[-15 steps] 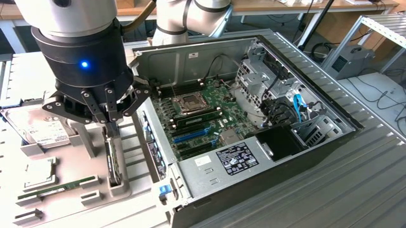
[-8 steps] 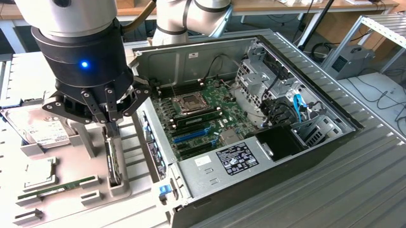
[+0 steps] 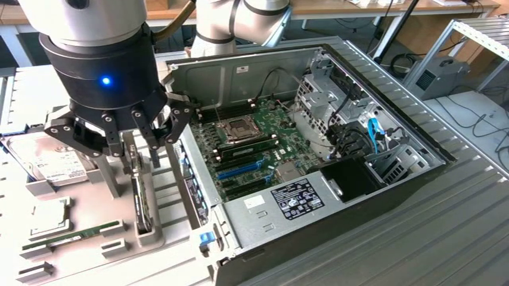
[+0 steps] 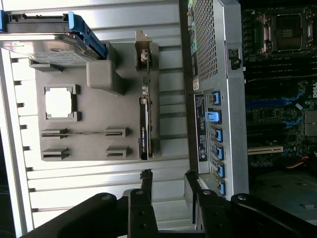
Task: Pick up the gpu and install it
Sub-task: 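Pick up the gpu and move the gpu toward the slot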
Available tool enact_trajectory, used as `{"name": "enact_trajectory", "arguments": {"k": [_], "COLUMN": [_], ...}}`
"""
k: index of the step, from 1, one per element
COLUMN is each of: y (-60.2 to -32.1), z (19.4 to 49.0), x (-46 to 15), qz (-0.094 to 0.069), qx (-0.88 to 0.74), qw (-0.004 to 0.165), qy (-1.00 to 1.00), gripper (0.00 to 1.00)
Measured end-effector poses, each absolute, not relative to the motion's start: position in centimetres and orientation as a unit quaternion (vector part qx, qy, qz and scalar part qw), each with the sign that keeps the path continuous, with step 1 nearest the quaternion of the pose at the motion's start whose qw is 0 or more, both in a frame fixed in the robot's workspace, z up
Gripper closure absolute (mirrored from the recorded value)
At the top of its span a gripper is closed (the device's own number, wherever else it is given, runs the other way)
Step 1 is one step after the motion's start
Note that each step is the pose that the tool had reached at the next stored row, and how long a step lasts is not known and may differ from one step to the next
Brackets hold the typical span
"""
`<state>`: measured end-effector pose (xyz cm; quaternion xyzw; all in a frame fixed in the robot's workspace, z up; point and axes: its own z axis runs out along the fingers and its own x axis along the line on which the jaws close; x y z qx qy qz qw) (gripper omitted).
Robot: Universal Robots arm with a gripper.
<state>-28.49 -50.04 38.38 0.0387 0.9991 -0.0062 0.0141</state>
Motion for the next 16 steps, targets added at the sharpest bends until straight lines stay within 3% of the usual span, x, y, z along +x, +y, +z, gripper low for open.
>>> {"name": "enact_trajectory", "arguments": {"k": [1, 16], "y": [-50.04, -50.04], "z": [38.38, 38.19], "x": [-28.49, -28.49], "qz": [-0.006, -0.006], "qx": [0.039, 0.039], "qw": [0.014, 0.014], "qy": [0.999, 0.999], "gripper": [0.58, 0.58]}}
